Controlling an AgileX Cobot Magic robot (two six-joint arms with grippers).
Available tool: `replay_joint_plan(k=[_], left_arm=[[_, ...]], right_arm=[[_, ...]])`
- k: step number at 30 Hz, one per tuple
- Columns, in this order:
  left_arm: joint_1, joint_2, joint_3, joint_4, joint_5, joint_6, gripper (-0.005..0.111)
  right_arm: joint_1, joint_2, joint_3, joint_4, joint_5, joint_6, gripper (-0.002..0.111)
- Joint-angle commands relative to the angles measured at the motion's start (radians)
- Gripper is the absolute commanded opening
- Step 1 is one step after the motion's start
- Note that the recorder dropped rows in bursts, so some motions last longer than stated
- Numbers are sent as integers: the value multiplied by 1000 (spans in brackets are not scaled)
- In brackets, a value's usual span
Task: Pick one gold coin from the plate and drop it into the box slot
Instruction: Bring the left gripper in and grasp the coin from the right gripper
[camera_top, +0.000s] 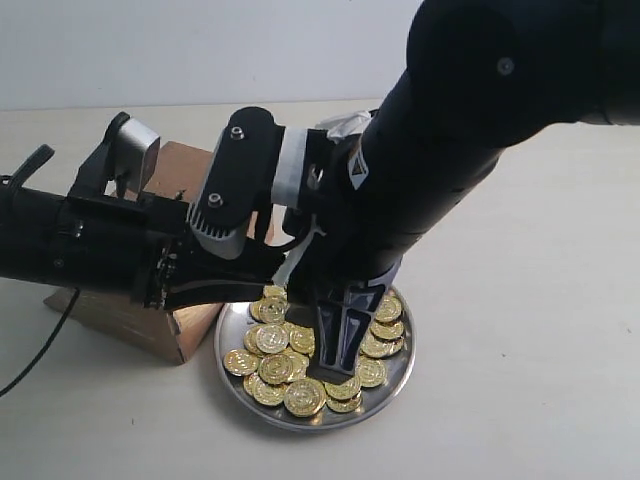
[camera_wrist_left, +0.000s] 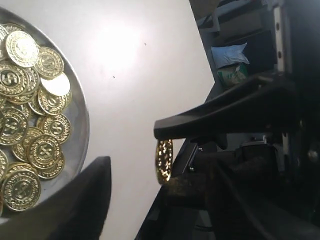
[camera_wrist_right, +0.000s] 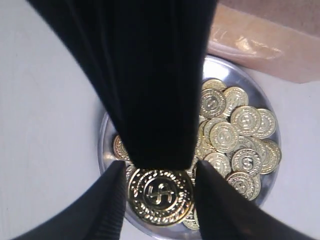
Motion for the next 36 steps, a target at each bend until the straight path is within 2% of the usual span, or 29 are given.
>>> replay_joint_plan(k=[1, 13, 15, 19, 36], left_arm=[[-25, 4, -9, -38, -5, -16, 54], [-41, 4, -9, -53, -10, -87, 54], [-41, 4, -9, -53, -10, -87, 51], [-41, 4, -9, -56, -10, -84, 38], [-43, 4, -9, -53, -15, -79, 37]], right_arm=[[0, -2, -6, -6, -31, -10, 0], [0, -2, -6, -12, -73, -10, 0], [0, -2, -6, -12, -75, -10, 0], [0, -2, -6, -12, -75, -10, 0], [0, -2, -6, 24, -92, -10, 0]])
